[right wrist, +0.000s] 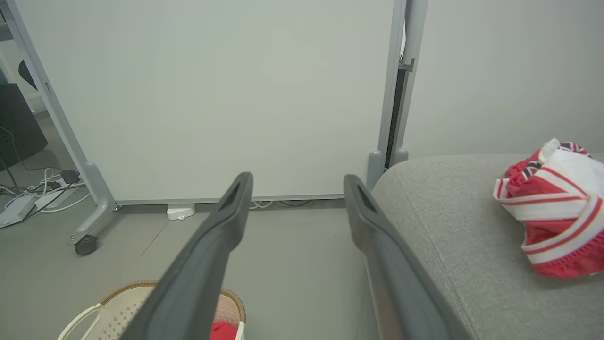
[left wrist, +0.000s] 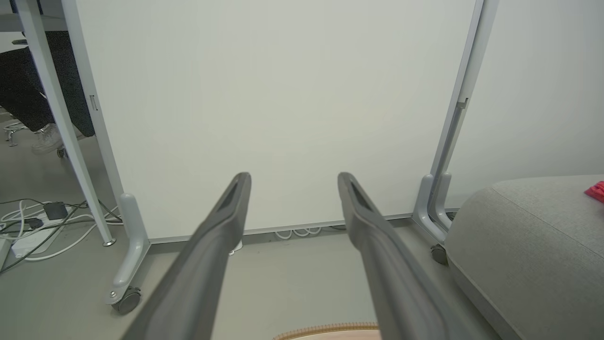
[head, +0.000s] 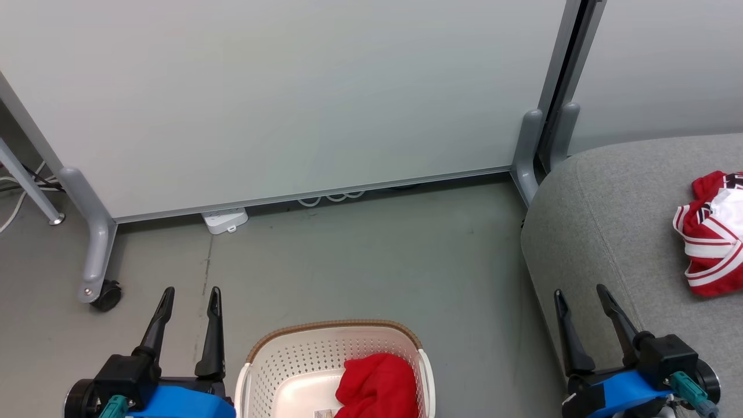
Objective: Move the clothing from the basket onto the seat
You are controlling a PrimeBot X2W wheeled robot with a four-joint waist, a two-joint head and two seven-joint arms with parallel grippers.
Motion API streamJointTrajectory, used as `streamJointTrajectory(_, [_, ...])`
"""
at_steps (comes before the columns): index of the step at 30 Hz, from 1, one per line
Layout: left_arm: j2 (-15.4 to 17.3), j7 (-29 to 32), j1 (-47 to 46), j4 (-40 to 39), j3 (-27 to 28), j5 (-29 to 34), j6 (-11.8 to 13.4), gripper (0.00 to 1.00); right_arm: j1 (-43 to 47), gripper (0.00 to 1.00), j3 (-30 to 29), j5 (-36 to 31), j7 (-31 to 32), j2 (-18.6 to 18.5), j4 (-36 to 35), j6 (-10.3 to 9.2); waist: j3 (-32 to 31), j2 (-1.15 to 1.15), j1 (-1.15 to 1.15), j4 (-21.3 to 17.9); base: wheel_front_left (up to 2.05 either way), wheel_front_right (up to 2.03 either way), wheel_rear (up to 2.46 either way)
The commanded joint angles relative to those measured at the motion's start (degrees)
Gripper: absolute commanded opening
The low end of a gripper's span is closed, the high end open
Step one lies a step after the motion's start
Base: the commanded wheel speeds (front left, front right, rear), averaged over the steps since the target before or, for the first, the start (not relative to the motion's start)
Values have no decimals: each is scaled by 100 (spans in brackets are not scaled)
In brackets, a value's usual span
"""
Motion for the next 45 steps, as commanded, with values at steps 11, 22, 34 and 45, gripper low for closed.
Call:
streamJointTrajectory(11, [-30,-17,-264,321,-287,171,-149,100,-136,100,-33,-47,-3,2,-21,-6,127,0,0,-64,0,0,0])
streamJointTrajectory(22, [8,-17,-1259,1432,-1386,117,-227,100,-808,100,-37,-108,-4,70,-252,-6,1052,0,0,-451,0,0,0])
streamJointTrajectory(34, [474,-18,-2640,2903,-2635,-386,-222,100,-1885,100,198,-144,-3,176,-478,-6,2379,0,0,-998,0,0,0])
streamJointTrajectory(45, [588,-17,-3596,4243,-3913,-939,-218,100,-2449,100,294,-240,-3,197,-630,-6,3298,0,0,-1225,0,0,0])
